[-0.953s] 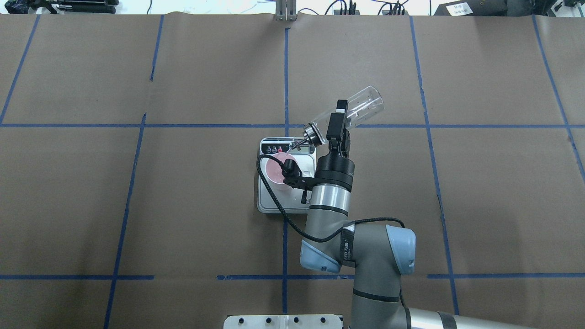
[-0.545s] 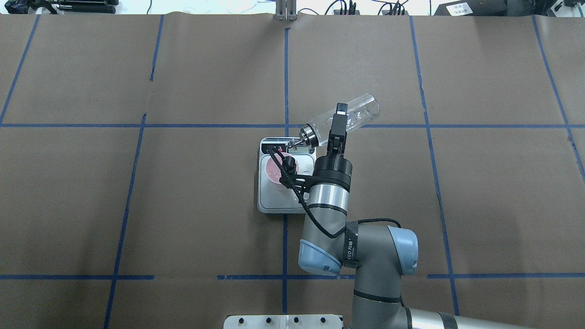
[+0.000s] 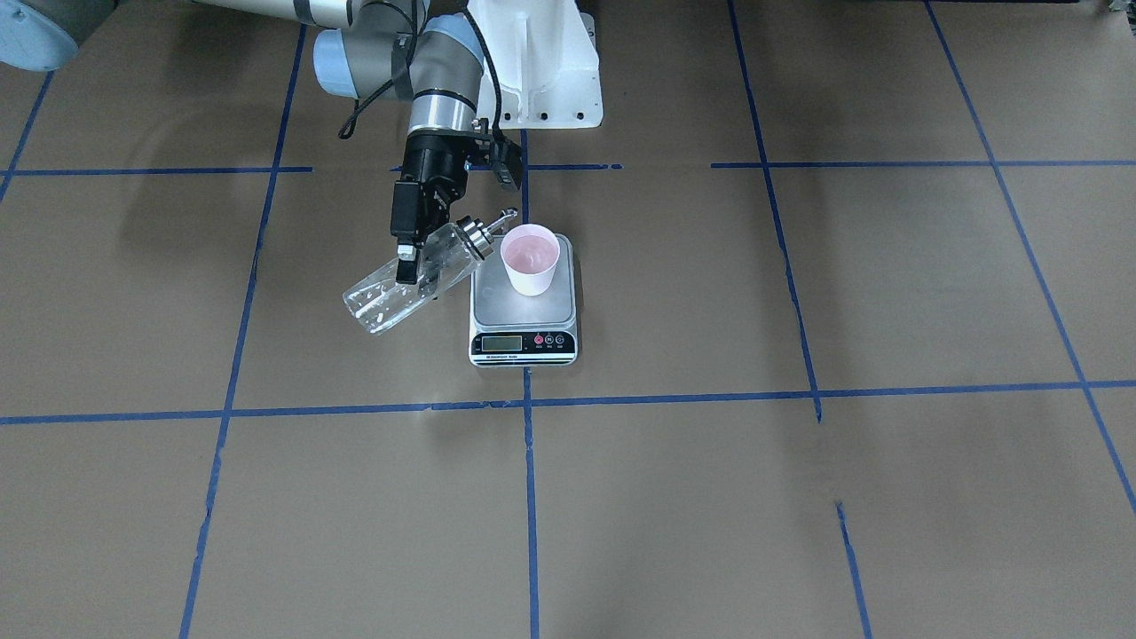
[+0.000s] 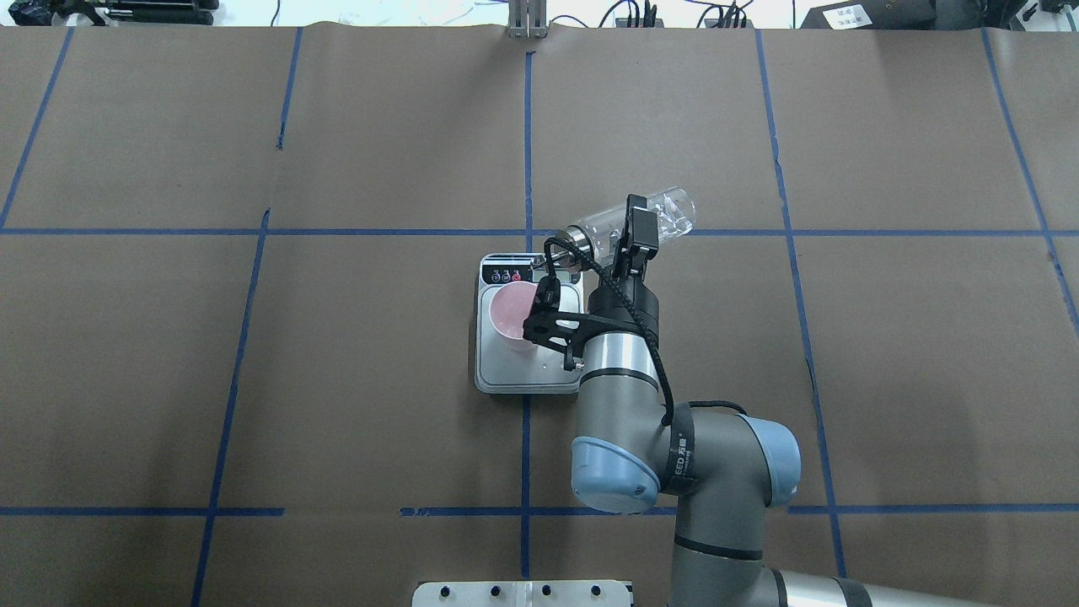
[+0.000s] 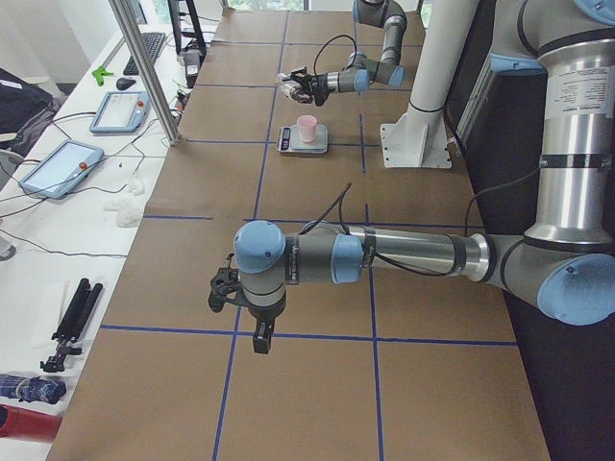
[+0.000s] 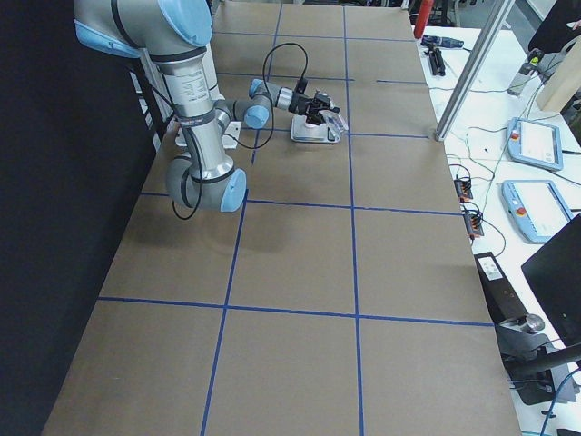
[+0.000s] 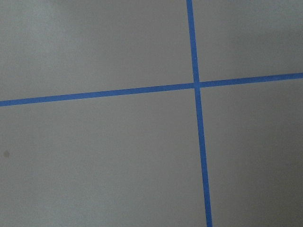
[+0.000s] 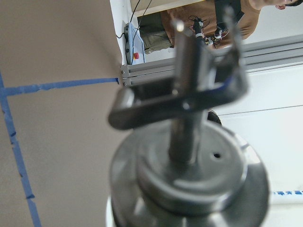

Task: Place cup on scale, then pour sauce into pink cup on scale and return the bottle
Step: 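Turn the bottle upright and carry it back with the right gripper, then lower the sauce bottle to its spot and open the right gripper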

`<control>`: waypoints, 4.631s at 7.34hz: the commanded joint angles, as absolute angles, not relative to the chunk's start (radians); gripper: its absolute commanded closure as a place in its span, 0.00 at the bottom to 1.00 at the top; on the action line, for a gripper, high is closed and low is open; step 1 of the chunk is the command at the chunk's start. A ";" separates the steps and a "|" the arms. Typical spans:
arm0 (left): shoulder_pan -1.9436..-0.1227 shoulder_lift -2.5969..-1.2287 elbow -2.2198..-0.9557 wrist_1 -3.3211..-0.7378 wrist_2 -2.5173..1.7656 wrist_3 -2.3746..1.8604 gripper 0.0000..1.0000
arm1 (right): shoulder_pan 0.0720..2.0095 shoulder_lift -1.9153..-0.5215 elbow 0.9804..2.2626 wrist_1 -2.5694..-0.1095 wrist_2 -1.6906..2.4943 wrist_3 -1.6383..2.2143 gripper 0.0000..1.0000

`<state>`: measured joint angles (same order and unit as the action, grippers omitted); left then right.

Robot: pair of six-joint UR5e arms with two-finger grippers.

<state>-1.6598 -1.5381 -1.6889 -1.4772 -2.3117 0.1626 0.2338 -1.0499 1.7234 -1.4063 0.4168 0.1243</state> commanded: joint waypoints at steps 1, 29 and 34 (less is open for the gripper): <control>-1.660 -1.540 -1.689 -1.477 -2.312 0.163 0.00 | 0.238 -1.065 1.759 -1.378 0.498 0.307 1.00; -1.658 -1.542 -1.703 -1.477 -2.310 0.163 0.00 | 0.305 -1.628 1.864 -0.890 0.867 1.321 0.00; -1.657 -1.542 -1.703 -1.477 -2.310 0.163 0.00 | 0.305 -1.638 1.871 -0.890 0.879 1.310 0.00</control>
<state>-1.6581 -1.5416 -1.7027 -1.4772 -2.3102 0.1626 0.3048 -1.6323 1.8672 -0.8898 0.8706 1.3105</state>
